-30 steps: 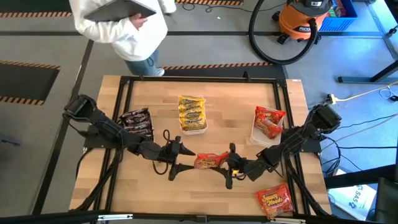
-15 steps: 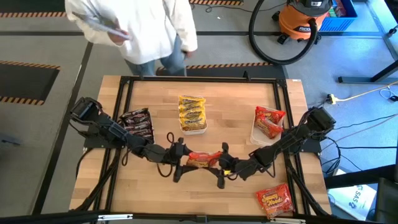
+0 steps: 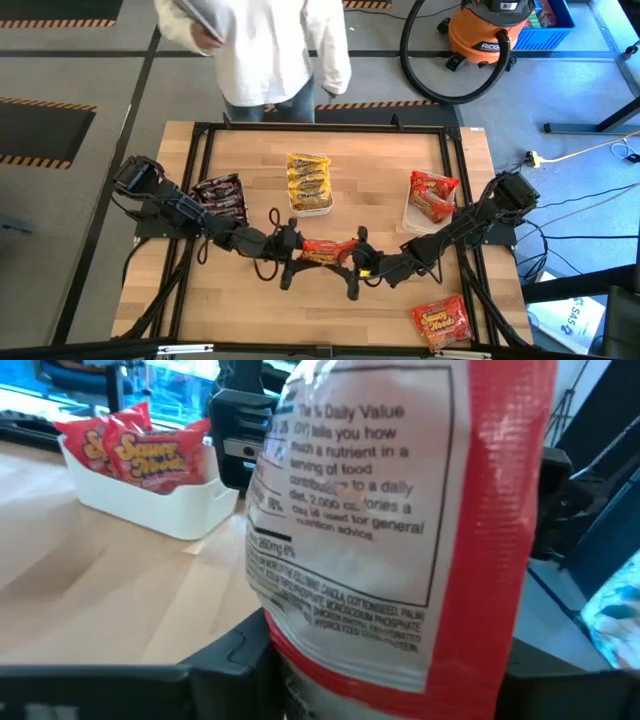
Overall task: Sort Maruchan noodles
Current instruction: Put the left orange noodle pack into the right white bin
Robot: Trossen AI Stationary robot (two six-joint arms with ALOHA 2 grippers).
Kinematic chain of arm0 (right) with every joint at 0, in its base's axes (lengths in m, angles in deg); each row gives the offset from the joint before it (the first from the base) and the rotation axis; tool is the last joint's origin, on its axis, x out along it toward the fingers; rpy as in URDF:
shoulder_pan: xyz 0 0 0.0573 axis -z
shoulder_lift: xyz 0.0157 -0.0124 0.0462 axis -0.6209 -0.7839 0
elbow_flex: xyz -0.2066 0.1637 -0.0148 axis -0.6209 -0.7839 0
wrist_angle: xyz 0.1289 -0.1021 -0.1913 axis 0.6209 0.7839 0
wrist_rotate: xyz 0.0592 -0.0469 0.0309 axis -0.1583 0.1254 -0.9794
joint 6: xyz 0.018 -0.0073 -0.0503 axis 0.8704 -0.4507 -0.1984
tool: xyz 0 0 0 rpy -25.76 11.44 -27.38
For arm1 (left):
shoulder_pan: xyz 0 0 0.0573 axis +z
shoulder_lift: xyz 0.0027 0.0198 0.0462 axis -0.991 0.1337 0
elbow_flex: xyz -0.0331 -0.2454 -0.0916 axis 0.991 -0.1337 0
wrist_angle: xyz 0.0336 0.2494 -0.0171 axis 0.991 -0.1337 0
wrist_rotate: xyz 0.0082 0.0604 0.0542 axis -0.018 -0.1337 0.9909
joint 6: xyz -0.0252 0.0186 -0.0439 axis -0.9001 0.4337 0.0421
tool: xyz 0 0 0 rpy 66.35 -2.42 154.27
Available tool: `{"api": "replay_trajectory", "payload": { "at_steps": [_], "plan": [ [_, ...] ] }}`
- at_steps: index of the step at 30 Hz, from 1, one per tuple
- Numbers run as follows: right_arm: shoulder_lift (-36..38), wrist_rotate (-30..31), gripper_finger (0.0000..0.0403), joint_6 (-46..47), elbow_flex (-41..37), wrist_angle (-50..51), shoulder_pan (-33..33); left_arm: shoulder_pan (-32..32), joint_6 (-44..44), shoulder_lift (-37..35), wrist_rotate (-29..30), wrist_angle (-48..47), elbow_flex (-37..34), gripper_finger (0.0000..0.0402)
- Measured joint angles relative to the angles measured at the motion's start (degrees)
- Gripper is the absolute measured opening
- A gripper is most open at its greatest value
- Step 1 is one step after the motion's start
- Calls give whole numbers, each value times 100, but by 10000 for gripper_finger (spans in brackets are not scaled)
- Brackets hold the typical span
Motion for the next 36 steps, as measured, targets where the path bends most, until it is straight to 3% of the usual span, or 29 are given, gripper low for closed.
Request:
{"api": "replay_trajectory", "payload": {
  "at_steps": [6,10,36],
  "plan": [
    [15,70,251,19,33,201,32,0,169,20,65,181,-2,165],
    [31,-270,267,3,44,428,42,-4,165,24,140,207,-2,165],
    [15,-400,269,17,21,540,36,-14,72,24,163,167,-7,164]
  ]
}}
